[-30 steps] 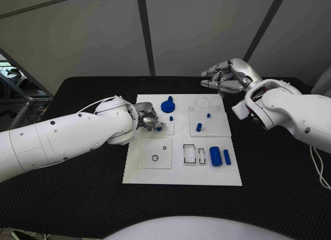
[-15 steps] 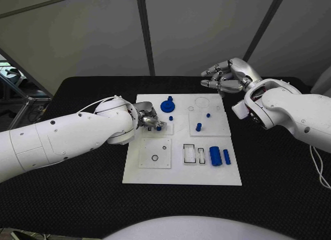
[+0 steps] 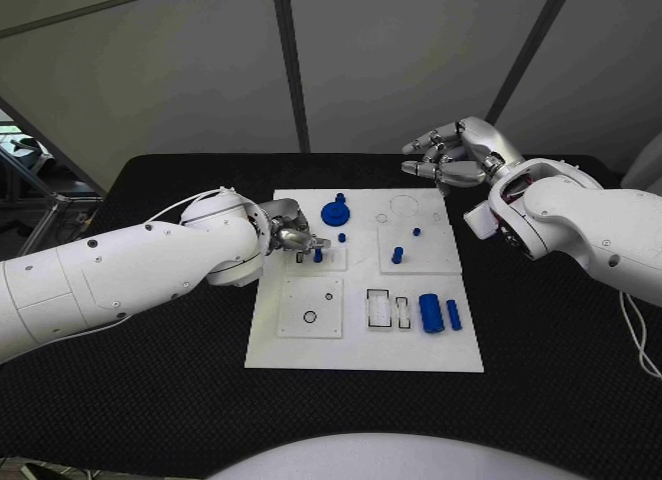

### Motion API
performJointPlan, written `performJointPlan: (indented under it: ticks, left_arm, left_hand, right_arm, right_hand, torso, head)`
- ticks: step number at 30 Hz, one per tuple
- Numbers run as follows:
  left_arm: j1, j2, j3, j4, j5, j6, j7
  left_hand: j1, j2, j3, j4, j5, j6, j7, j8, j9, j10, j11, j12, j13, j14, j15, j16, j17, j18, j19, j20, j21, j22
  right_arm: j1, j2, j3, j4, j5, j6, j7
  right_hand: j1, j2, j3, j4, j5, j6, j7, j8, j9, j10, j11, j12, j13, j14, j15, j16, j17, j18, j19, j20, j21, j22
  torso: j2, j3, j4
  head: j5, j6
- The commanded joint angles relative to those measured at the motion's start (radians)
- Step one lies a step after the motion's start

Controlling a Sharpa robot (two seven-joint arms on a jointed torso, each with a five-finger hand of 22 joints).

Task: Assemble the parts on the task board

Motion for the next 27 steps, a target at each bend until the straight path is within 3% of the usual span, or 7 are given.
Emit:
performJointPlan:
  ticks: [1,3,5,9,12,19,27]
  left_arm:
    - [0.009,-0.005,0.021,0.001,0.044,0.014,-0.006]
    - [0.019,-0.007,0.041,-0.009,0.055,0.037,-0.011]
    - [0.033,-0.007,0.052,-0.025,0.062,0.059,-0.013]
    - [0.062,0.0,0.062,-0.066,0.074,0.107,-0.018]
    - [0.086,0.018,0.066,-0.122,0.08,0.157,-0.019]
    - [0.109,0.074,0.063,-0.251,0.083,0.244,-0.021]
    - [0.114,0.123,0.041,-0.346,0.079,0.31,-0.024]
  left_hand:
    - [-0.003,-0.026,-0.057,0.02,-0.008,-0.021,0.008,-0.015,-0.008,-0.019,0.005,-0.017,-0.019,0.1,-0.002,0.004,0.241,0.002,-0.005,0.0,-0.009,0.03]
    - [0.024,-0.014,-0.134,0.052,-0.013,-0.03,0.015,-0.037,-0.026,-0.033,0.013,-0.027,-0.034,0.099,0.004,0.004,0.24,0.004,-0.009,0.006,-0.016,0.024]
    - [0.054,0.003,-0.192,0.077,-0.029,-0.034,0.02,-0.055,-0.045,-0.047,0.021,-0.039,-0.051,0.099,0.011,0.002,0.239,0.007,-0.014,0.01,-0.023,0.017]
    - [0.078,0.018,-0.234,0.08,-0.03,-0.033,0.026,-0.065,-0.058,-0.053,0.021,-0.042,-0.059,0.098,0.012,0.0,0.236,0.008,-0.018,0.014,-0.029,0.012]
    - [0.104,0.039,-0.269,0.079,-0.029,-0.046,0.036,-0.094,-0.082,-0.06,0.029,-0.047,-0.067,0.096,0.018,-0.004,0.233,0.009,-0.024,0.019,-0.036,0.006]
    - [0.15,0.073,-0.324,0.078,-0.027,-0.061,0.058,-0.169,-0.149,-0.07,0.048,-0.05,-0.079,0.094,0.034,-0.009,0.227,0.012,-0.03,0.033,-0.046,-0.001]
    - [0.166,0.094,-0.341,0.077,-0.025,-0.052,0.061,-0.186,-0.17,-0.074,0.051,-0.05,-0.082,0.092,0.037,-0.013,0.224,0.013,-0.033,0.038,-0.05,-0.005]
  right_arm:
    - [0.002,0.001,0.001,-0.003,-0.002,0.004,0.005]
    - [0.002,0.002,0.001,-0.005,-0.002,0.005,0.005]
    - [0.002,0.004,0.001,-0.007,-0.002,0.005,0.005]
    - [0.002,0.006,0.001,-0.01,-0.002,0.006,0.005]
    - [0.002,0.008,0.001,-0.012,-0.002,0.006,0.004]
    - [0.002,0.013,0.001,-0.015,-0.002,0.009,0.003]
    - [0.002,0.014,0.001,-0.016,-0.002,0.01,0.004]
  right_hand:
    - [-0.01,0.002,-0.001,0.007,0.002,-0.002,0.004,-0.004,-0.001,-0.006,-0.002,-0.003,-0.001,-0.005,0.002,-0.003,0.001,0.018,-0.003,0.0,-0.006,-0.001]
    - [-0.011,0.002,-0.001,0.008,0.003,-0.003,0.004,-0.004,-0.001,-0.007,-0.002,-0.004,-0.002,-0.006,0.002,-0.004,0.001,0.018,-0.003,0.0,-0.007,-0.002]
    - [-0.011,0.002,-0.001,0.008,0.003,-0.003,0.004,-0.004,-0.001,-0.007,-0.002,-0.004,-0.002,-0.006,0.002,-0.004,0.001,0.018,-0.003,0.0,-0.007,-0.002]
    - [-0.011,0.002,-0.001,0.008,0.003,-0.003,0.004,-0.004,-0.001,-0.007,-0.002,-0.004,-0.002,-0.006,0.002,-0.004,0.001,0.018,-0.003,0.0,-0.007,-0.002]
    - [-0.011,0.002,-0.001,0.008,0.003,-0.003,0.004,-0.004,-0.001,-0.007,-0.002,-0.004,-0.002,-0.006,0.002,-0.004,0.001,0.018,-0.003,0.0,-0.007,-0.002]
    - [-0.012,0.002,-0.001,0.009,0.003,-0.003,0.004,-0.004,-0.001,-0.005,-0.002,-0.002,-0.001,-0.005,0.002,-0.004,0.001,0.018,-0.003,0.0,-0.007,-0.002]
    - [-0.012,0.002,-0.001,0.009,0.003,-0.003,0.004,-0.004,-0.001,-0.005,-0.002,-0.002,-0.001,-0.005,0.002,-0.004,0.001,0.018,-0.003,0.0,-0.007,-0.002]
  torso:
    - [0.0,-0.0005,-0.0006]
    - [0.0,-0.0005,-0.0011]
    - [0.0,0.0003,-0.0011]
    - [0.001,0.0008,-0.0017]
    - [0.001,0.0003,-0.0007]
    - [0.001,0.0006,-0.0019]
    - [0.0,0.0004,-0.0015]
  head:
    - [0.0,0.003]
    - [0.001,0.005]
    - [0.002,0.006]
    - [0.004,0.007]
    - [0.003,0.01]
    - [0.006,0.013]
    - [0.007,0.017]
